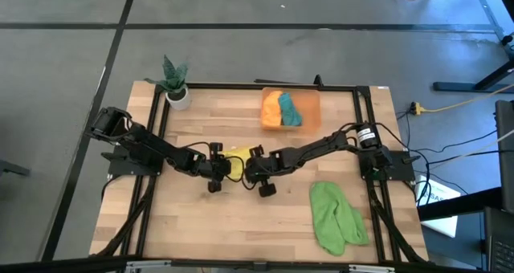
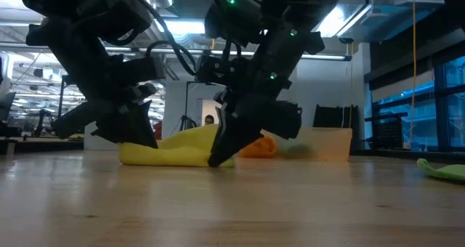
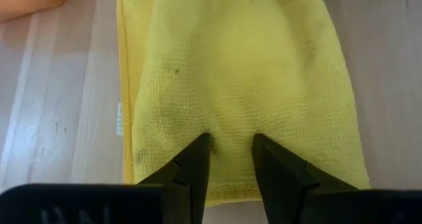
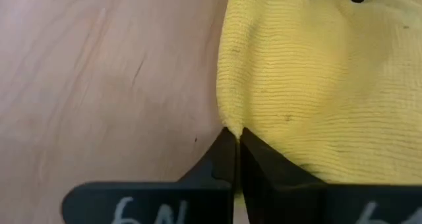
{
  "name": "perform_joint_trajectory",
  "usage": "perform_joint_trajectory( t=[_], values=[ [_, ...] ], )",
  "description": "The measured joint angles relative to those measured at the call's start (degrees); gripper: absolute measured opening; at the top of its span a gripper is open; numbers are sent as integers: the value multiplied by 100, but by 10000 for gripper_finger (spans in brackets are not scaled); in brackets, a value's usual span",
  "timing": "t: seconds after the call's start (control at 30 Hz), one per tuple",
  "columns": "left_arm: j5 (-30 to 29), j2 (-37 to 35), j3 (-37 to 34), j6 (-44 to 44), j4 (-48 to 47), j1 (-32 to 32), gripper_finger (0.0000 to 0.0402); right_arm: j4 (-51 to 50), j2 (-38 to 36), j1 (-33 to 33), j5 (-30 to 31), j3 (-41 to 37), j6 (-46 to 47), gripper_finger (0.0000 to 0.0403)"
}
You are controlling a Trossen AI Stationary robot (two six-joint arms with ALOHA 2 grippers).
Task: Roll microfiber towels into tight, uniform cylinder then place into a basket
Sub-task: Roll the yellow microfiber towel
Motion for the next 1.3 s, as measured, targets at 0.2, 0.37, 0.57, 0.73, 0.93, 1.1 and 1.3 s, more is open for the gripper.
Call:
perform_joint_trajectory(
  t=[0.2, 0.37, 0.57, 0.73, 0.93, 1.1, 1.3],
  values=[
    [13, -142, -2, 282, -167, -26, 108, -431, 40, -59, -259, 346, 266, 6],
    [7, -639, -2, 282, -635, -129, 108, -963, 44, -185, -649, 678, 505, 4],
    [-31, -1402, -2, 188, -1180, -318, 108, -1028, 42, -394, -1588, 908, 809, 3],
    [-65, -1807, -2, 132, -1440, -475, 108, -1056, 42, -622, -2446, 1096, 1106, 2],
    [-65, -1840, -2, 134, -1456, -655, 108, -1054, 33, -955, -3346, 1231, 1599, 2],
    [-65, -1840, -2, 285, -1436, -811, 108, -1067, 31, -1168, -3549, 1230, 1841, 2],
    [-57, -1840, -2, 287, -1404, -846, 108, -1065, 22, -1455, -3686, 1230, 2302, 2]
  ],
)
